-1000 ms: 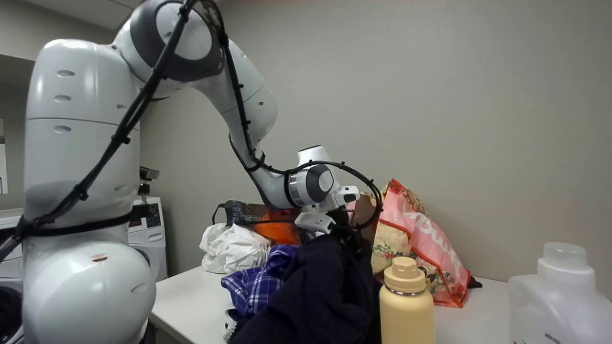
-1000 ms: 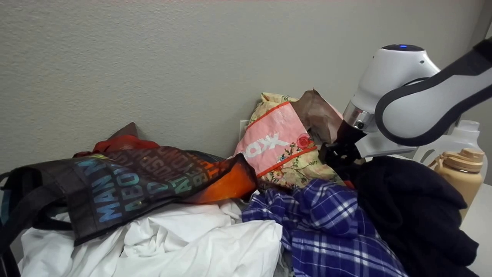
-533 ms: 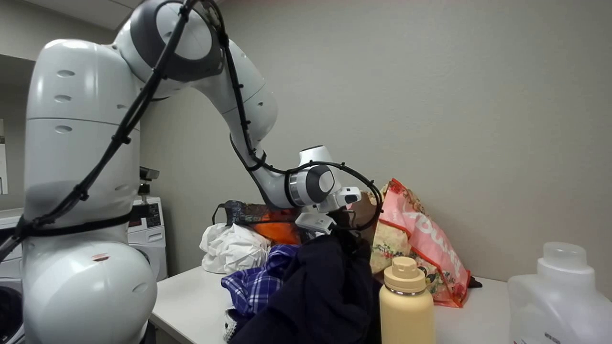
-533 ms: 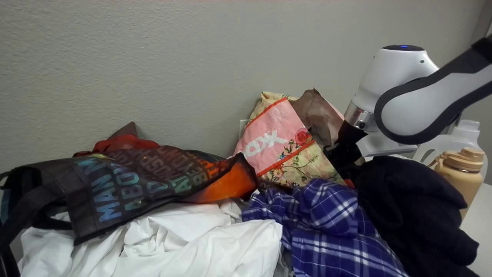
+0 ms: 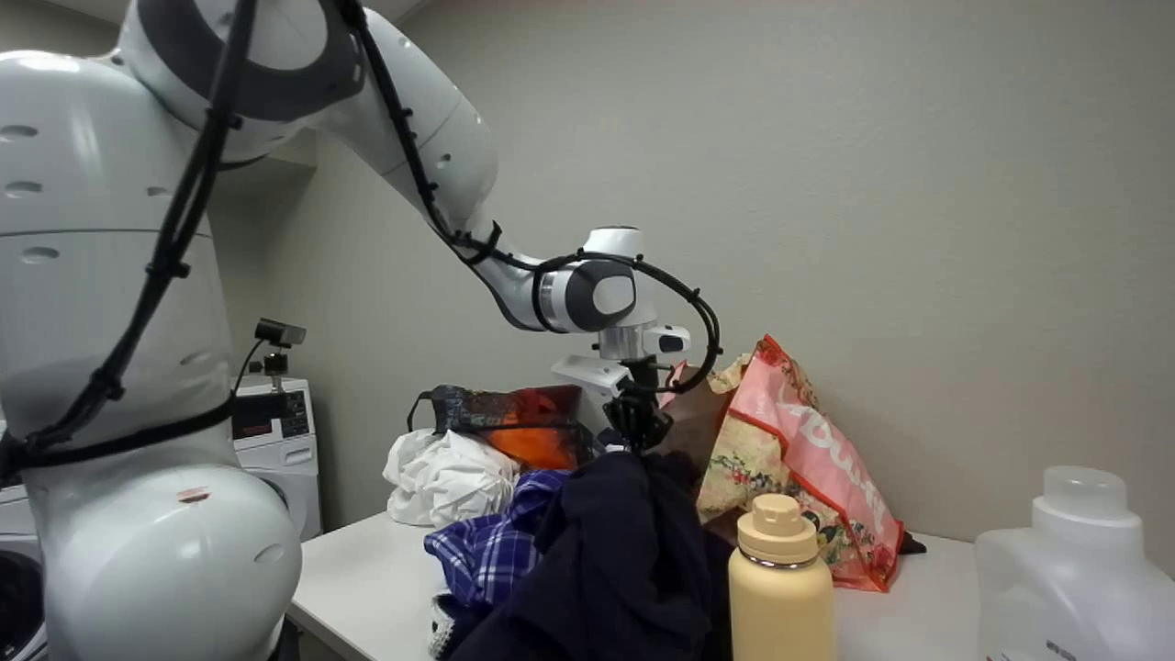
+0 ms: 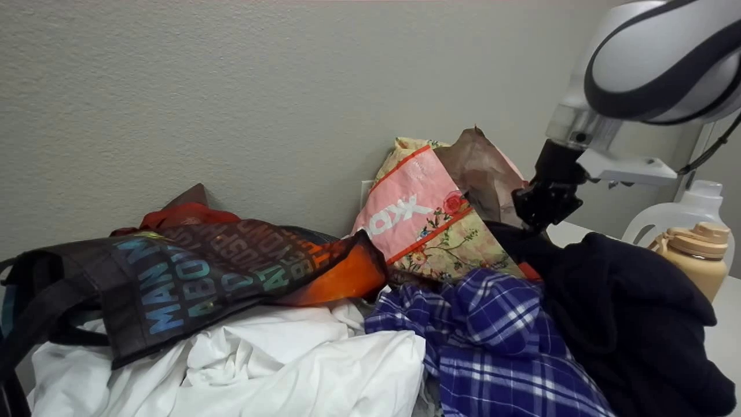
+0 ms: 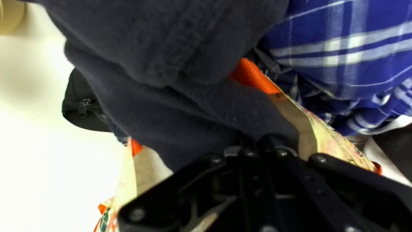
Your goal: Unpack the bag
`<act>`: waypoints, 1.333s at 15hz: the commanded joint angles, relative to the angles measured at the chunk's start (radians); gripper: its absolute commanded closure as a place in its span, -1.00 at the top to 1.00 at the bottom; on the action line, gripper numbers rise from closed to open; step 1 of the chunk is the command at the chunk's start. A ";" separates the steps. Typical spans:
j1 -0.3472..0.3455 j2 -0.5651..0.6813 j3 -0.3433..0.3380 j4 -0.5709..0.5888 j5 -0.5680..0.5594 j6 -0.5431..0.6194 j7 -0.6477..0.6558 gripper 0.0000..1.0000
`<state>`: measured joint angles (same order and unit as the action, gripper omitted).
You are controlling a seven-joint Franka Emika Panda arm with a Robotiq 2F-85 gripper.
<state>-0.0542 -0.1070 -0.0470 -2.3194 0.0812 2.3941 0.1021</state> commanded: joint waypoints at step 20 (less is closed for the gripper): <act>0.020 -0.492 -0.355 0.041 0.866 -0.537 -0.622 -0.94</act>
<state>-0.0486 -0.6057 -0.3869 -2.3133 0.8099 1.8798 -0.4647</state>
